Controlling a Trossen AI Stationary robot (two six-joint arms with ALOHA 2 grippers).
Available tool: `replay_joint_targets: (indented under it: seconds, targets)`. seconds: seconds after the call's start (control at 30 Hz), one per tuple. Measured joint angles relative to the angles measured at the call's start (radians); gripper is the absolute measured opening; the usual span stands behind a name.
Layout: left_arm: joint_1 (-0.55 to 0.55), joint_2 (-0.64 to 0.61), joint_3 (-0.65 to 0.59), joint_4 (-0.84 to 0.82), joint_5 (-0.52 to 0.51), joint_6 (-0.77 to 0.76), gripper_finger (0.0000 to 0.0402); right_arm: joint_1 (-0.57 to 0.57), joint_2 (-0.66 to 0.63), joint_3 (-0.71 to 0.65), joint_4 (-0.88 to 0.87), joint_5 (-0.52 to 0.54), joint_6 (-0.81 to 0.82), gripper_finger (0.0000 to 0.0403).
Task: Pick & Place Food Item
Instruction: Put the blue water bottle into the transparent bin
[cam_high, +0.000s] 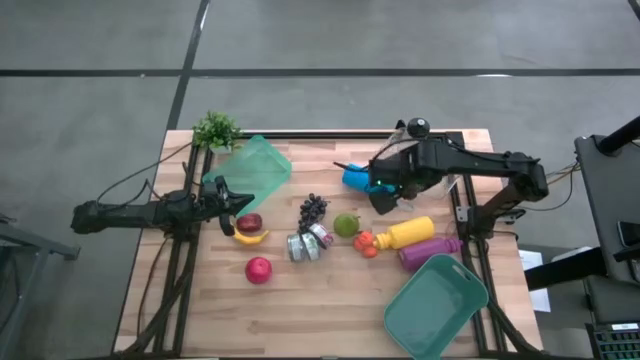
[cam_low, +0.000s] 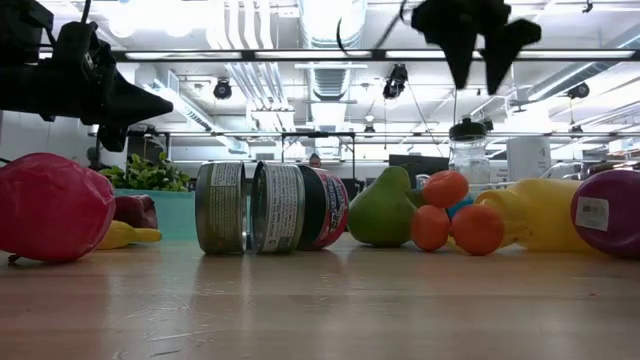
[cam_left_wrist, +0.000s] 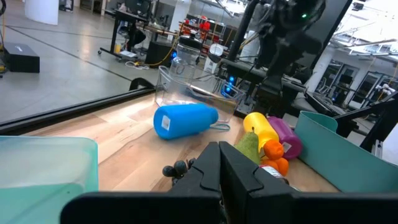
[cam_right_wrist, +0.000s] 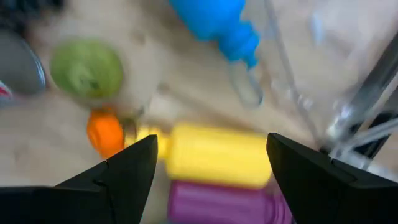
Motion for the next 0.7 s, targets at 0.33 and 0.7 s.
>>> replay_joint_targets:
  seconds: [0.33,0.7]
  targets:
    - [0.0,0.0,0.0,0.0,0.0,0.0,0.0001,0.21,0.003,0.015,0.088,0.572,0.114,0.0299]
    - [0.0,0.0,0.0,0.0,0.0,0.0,0.0001,0.467,-0.049,-0.241,0.099,0.902,0.482,0.0299]
